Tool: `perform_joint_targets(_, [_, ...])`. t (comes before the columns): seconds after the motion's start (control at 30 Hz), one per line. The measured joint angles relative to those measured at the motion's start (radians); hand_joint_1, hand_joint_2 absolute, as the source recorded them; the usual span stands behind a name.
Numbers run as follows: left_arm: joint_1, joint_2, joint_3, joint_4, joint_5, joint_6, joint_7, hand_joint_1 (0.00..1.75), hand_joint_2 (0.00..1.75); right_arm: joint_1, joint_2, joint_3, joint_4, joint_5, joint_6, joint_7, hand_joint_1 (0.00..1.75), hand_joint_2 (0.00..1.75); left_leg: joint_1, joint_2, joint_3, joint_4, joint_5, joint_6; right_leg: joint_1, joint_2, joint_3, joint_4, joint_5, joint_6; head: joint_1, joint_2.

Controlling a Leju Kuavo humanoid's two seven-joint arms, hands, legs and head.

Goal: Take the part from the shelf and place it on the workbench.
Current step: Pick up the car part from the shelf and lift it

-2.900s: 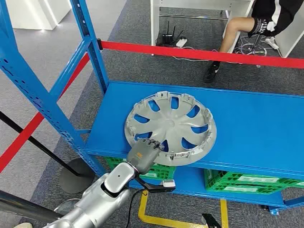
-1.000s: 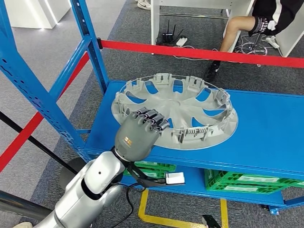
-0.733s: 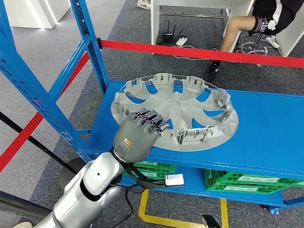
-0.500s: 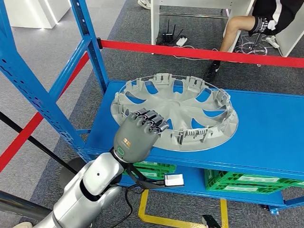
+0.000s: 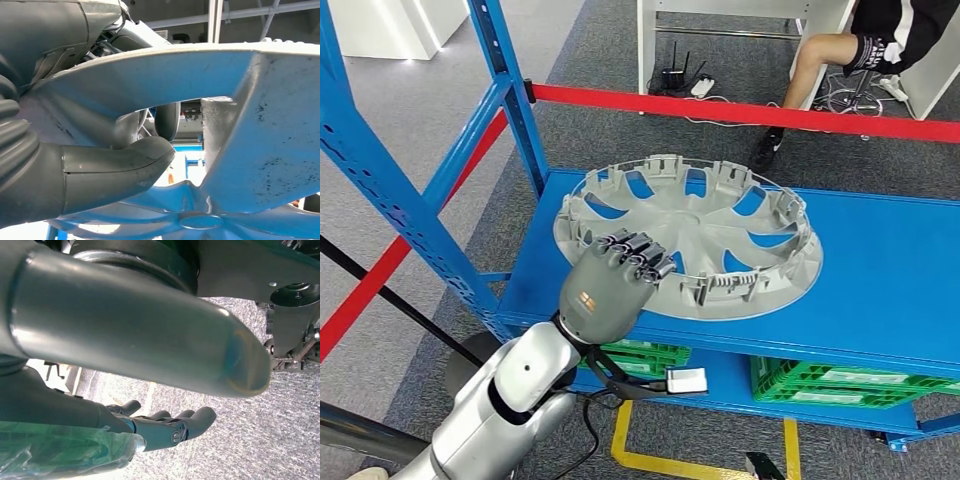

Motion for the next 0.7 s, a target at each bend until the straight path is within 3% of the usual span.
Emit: perform_joint_targets(0.7, [0.004,0.002,-0.010,-0.019,0.016,-0.009,-0.015,1.57,1.75,0.002,0.000,-0.002,0.000,-0.005,-0.003,0.000,0.00,0.00,0.000,0.000,0.000,0.000,0.000,0.000,0.000,0.000,0.000,0.000,0.000,0.000,0.000,0.000])
